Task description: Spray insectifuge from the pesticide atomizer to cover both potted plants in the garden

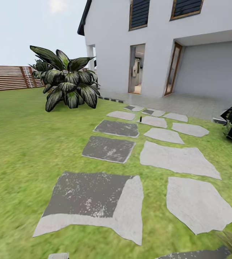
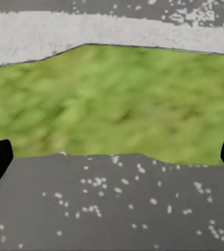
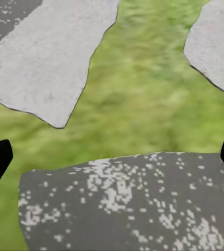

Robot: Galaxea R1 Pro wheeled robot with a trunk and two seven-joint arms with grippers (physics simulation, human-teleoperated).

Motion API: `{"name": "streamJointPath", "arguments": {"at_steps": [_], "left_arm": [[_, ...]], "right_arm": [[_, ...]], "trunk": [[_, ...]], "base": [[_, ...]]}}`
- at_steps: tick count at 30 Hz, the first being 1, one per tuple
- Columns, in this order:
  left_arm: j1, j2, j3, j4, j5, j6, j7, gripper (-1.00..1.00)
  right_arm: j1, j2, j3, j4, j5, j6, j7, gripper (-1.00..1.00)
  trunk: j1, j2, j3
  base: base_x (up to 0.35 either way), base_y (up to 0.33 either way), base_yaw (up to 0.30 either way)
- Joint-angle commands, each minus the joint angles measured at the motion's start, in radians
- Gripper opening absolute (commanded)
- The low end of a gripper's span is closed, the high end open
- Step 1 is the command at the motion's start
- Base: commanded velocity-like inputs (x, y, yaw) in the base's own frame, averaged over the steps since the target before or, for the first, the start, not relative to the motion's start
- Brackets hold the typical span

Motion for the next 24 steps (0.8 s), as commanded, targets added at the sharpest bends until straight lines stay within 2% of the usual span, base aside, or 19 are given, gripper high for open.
{"name": "streamJointPath", "arguments": {"at_steps": [1, 24], "left_arm": [[0.0, 0.0, -0.001, 0.001, 0.006, -0.003, 0.0, 1.0], [0.0, 0.0, -0.001, 0.001, 0.006, -0.003, 0.0, 1.0]], "right_arm": [[0.0, 0.0, -0.001, 0.001, 0.005, -0.003, 0.001, 1.0], [-0.001, 0.0, 0.0, 0.001, 0.005, -0.003, 0.001, 1.0]], "trunk": [[0.0, 0.0, -0.001], [0.0, 0.0, -0.001]], "base": [[0.336, 0.0, -0.032], [0.336, 0.0, -0.005]]}}
